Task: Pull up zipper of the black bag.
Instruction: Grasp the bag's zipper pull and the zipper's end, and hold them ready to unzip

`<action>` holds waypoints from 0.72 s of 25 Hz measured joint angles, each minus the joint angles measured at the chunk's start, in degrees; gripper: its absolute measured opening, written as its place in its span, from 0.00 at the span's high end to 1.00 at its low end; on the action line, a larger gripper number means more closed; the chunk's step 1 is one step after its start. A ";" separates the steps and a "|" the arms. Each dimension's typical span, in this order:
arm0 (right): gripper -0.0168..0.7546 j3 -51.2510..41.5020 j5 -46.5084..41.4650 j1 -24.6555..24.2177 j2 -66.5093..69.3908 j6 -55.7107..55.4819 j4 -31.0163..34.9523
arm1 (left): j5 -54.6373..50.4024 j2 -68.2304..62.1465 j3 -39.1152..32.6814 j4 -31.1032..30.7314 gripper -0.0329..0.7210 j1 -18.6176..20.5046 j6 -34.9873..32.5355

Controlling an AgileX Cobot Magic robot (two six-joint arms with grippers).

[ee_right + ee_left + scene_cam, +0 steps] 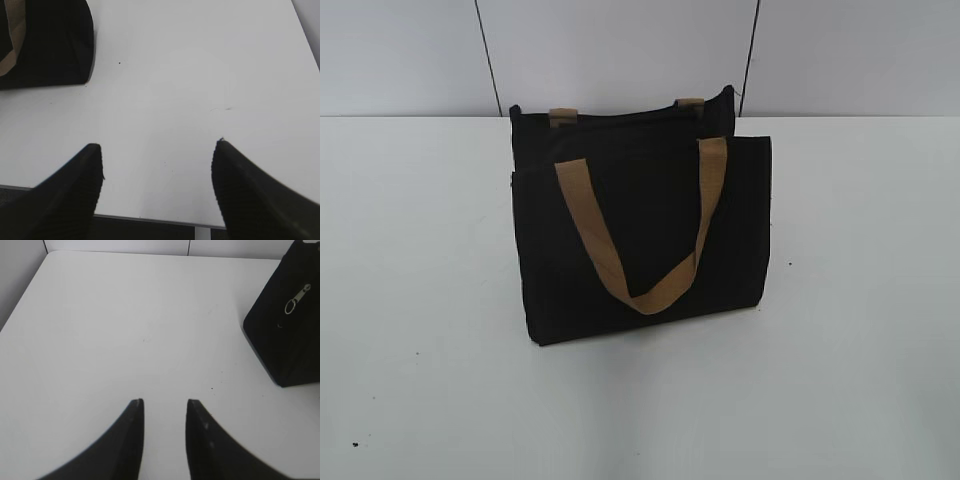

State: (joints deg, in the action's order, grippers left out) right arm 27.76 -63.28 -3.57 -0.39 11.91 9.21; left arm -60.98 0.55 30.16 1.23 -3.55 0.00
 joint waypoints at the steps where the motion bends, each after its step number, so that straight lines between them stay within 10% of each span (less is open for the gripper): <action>1: 0.30 0.00 0.00 0.00 0.00 0.00 0.00 | 0.00 0.00 0.00 0.00 0.65 0.00 0.00; 18: 0.30 0.00 0.00 0.00 0.00 0.00 0.00 | 3.06 -1.22 1.30 0.00 0.65 0.00 0.00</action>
State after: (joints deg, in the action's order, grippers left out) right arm 27.76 -63.28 -3.57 -0.39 11.91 9.21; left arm -57.91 -0.66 31.46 1.23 -3.55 0.00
